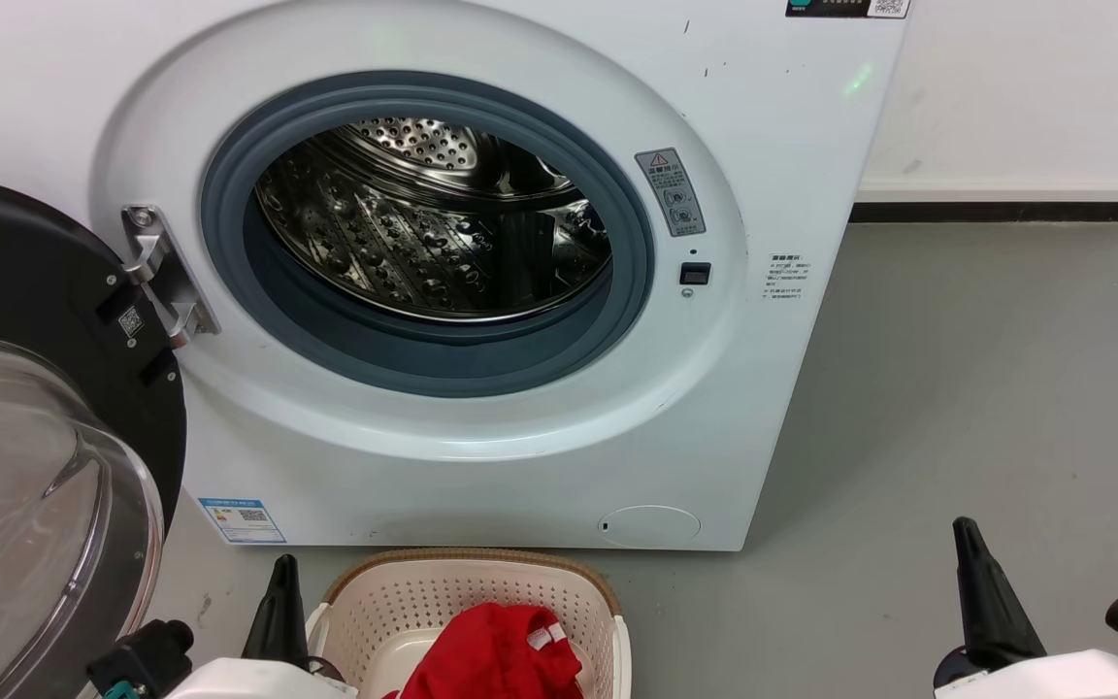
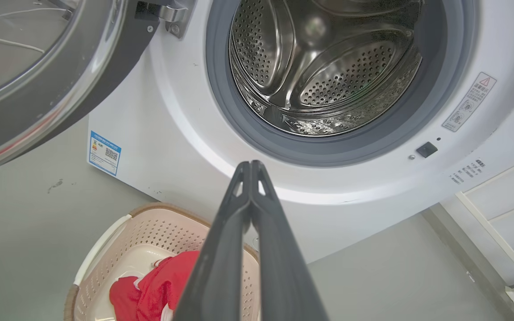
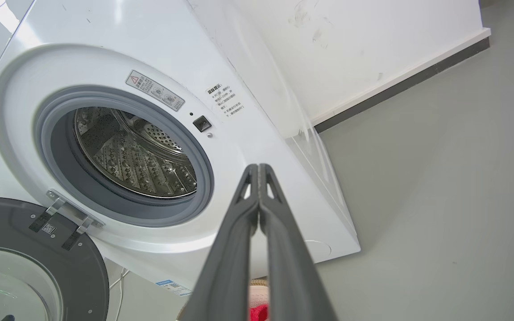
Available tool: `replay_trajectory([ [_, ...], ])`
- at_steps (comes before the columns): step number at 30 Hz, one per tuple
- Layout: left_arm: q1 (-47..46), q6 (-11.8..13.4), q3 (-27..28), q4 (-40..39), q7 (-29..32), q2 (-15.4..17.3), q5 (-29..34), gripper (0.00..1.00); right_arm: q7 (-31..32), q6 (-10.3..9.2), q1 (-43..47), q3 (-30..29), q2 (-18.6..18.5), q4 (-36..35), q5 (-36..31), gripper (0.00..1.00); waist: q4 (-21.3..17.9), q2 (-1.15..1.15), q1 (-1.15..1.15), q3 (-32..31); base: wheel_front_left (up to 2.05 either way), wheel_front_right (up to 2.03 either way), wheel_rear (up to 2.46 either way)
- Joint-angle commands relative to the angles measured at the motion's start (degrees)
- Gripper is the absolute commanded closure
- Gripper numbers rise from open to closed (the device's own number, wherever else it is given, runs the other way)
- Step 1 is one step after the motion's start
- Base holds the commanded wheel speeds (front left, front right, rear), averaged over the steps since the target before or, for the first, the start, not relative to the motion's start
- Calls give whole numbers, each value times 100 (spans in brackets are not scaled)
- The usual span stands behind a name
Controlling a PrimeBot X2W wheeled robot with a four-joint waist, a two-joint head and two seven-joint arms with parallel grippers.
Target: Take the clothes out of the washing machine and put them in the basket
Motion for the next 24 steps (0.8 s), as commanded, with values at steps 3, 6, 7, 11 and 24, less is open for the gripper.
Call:
replay_trajectory([
  [3, -203, -64, 65, -24, 96, 1, -415, 100, 88, -1, -226, -20, -63, -9, 446, 100, 0, 0, 0, 4, 0, 0, 0],
  [6, -241, -93, 91, -2, 160, 1, -671, 100, 141, -1, -281, -28, -71, 31, 714, 100, 0, 0, 0, 7, 0, 0, 0],
  [7, -256, -106, 100, 4, 180, 1, -753, 100, 158, -1, -298, -31, -74, 44, 799, 100, 0, 0, 0, 8, 0, 0, 0],
  [11, -315, -144, 130, 29, 263, 1, -1075, 100, 230, -1, -364, -44, -81, 96, 1135, 100, 0, 0, 0, 13, 0, 0, 0],
  [24, -472, -268, 233, 114, 500, 0, -2042, 100, 453, -1, -551, -93, -98, 249, 2131, 100, 0, 0, 0, 27, 0, 0, 0],
])
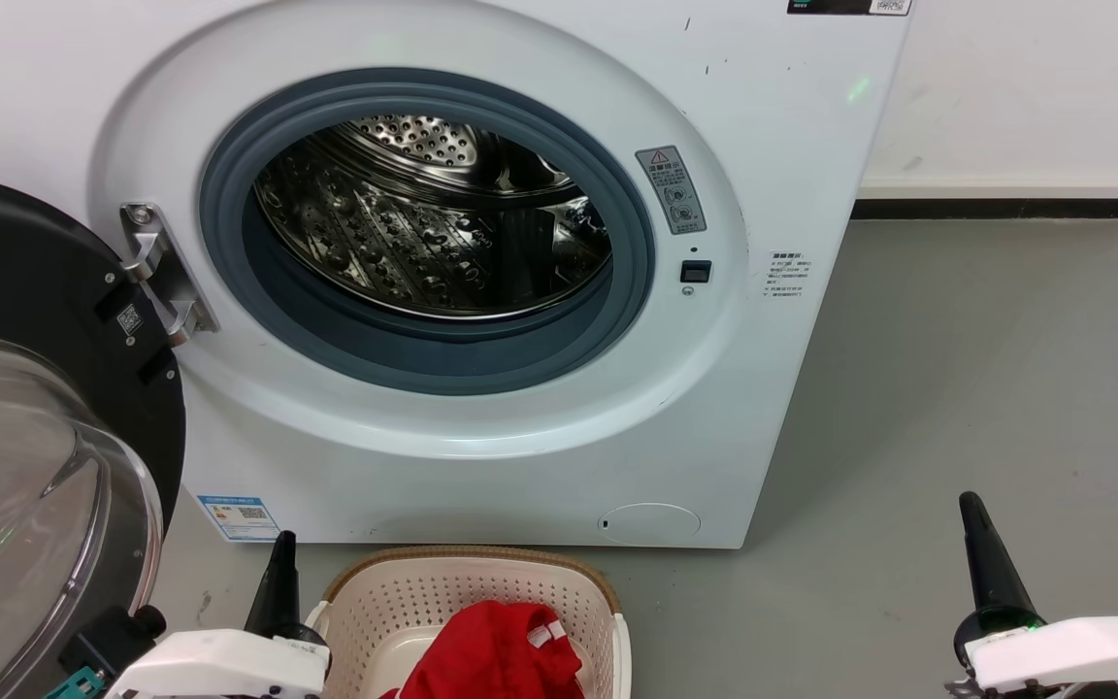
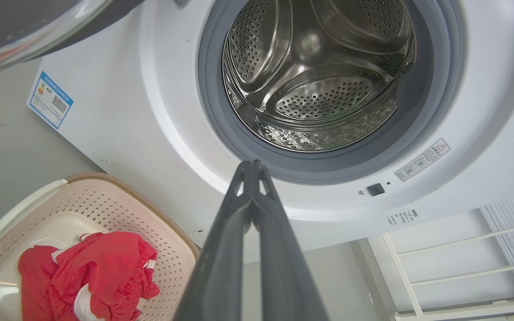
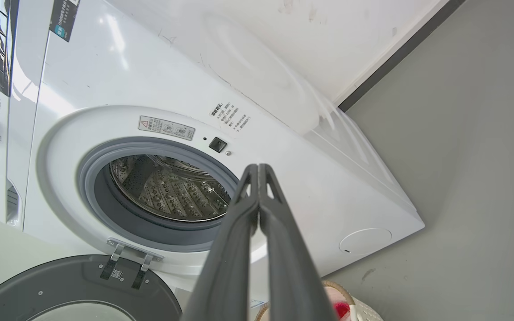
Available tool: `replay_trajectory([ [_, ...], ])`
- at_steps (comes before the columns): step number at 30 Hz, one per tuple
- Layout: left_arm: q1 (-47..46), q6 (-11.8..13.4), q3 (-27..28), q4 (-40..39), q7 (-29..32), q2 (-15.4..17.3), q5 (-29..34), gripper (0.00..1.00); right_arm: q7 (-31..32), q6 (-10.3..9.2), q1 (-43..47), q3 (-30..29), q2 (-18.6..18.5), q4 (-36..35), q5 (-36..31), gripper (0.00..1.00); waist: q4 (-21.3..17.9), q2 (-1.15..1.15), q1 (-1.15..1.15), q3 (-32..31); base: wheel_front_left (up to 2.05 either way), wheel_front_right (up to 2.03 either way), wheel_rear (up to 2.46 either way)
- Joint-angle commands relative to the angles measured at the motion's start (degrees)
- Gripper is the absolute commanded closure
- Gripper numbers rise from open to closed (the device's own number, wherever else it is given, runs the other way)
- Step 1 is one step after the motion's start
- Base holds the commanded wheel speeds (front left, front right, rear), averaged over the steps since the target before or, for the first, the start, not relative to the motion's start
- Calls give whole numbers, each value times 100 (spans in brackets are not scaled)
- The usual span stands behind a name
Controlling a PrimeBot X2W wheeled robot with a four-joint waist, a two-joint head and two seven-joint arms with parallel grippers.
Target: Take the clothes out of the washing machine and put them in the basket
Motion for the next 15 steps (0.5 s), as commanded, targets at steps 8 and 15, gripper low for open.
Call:
replay_trajectory([
  [8, -223, -108, 95, 12, 165, 1, -687, 100, 156, -1, -250, -50, -45, 71, 711, 100, 0, 0, 0, 9, 0, 0, 0],
  [15, -302, -164, 135, 47, 272, 0, -1126, 100, 264, -1, -340, -82, -46, 143, 1154, 100, 0, 0, 0, 17, 0, 0, 0],
])
